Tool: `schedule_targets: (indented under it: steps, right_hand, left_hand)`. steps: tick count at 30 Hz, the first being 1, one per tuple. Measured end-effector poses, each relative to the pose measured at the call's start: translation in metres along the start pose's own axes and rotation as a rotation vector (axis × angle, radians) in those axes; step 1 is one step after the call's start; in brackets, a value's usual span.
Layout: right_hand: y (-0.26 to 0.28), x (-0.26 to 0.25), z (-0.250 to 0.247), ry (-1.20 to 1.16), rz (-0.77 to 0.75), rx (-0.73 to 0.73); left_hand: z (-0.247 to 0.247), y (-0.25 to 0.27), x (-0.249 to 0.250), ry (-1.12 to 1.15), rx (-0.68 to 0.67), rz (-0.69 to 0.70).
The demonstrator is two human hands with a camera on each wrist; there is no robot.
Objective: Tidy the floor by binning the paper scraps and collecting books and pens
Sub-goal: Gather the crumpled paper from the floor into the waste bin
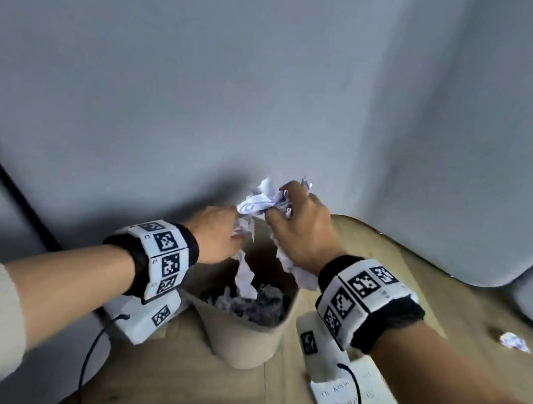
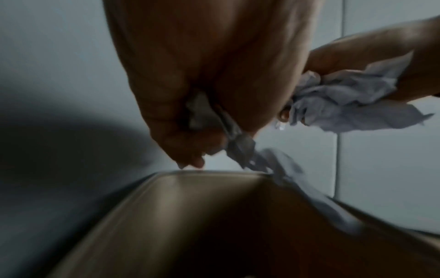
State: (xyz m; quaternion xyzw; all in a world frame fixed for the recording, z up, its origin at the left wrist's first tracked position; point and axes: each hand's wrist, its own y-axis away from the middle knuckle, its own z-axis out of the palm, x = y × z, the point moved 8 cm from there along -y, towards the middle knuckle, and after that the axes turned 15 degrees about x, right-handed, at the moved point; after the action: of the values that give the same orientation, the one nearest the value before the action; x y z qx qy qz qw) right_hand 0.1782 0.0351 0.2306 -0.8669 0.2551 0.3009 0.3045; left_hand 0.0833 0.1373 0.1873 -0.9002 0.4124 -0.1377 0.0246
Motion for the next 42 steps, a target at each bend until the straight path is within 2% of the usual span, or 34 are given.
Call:
schedule_targets:
  steps: [3,5,7,9,13,17,20,23,29,33,35,38,42]
  right_hand:
    - [0.03,0.021,0.051,0.1,0.137,-0.389]
    - [0.043,0.029,0.062,0.079,0.147,-0.525]
    - [0.043,0.034,0.057,0.022,0.105,-0.499]
    - [0.038,0.038,0.044,-0.063,0.097,-0.419]
    - [0.037,0.045,0.016,-0.294,0.202,-0.341]
    - [0.044,0.067,-0.046,-0.37,0.278,-0.116]
    - [0.071,0.106,-0.111,-0.297,0.332,0.096]
    - [0.121,0.164,-0.168,-0.073,0.413,0.199]
    - [0.252,0.281,-0.243,0.427,0.706,0.099]
    - [0.319,0.327,-0.24,0.589,0.842,-0.074]
    - [0.342,0.342,-0.226,0.617,0.848,-0.163]
    - [0.359,0.355,-0.191,0.626,0.756,-0.269]
    - [0.371,0.367,-0.136,0.593,0.65,-0.331]
  left_hand:
    - [0.028,0.014,-0.013,-0.057,-0.223,0.041]
    - [0.03,0.016,-0.019,-0.076,-0.266,-0.017]
    - [0.027,0.013,-0.018,-0.134,-0.284,-0.051]
    - [0.019,0.007,-0.01,-0.18,-0.239,-0.038]
    - [0.001,-0.007,0.028,-0.203,-0.078,0.023]
    - [-0.006,-0.015,0.083,-0.104,0.041,0.089]
    - [0.002,-0.011,0.14,0.006,0.084,0.166]
    - [0.025,0.006,0.208,0.1,0.079,0.295]
    - [0.127,0.069,0.329,0.066,-0.142,0.595]
    - [0.206,0.111,0.367,0.025,-0.319,0.72]
    - [0.247,0.128,0.377,0.018,-0.41,0.789]
    - [0.298,0.143,0.383,0.004,-0.477,0.865]
    - [0.339,0.148,0.373,-0.041,-0.494,0.82]
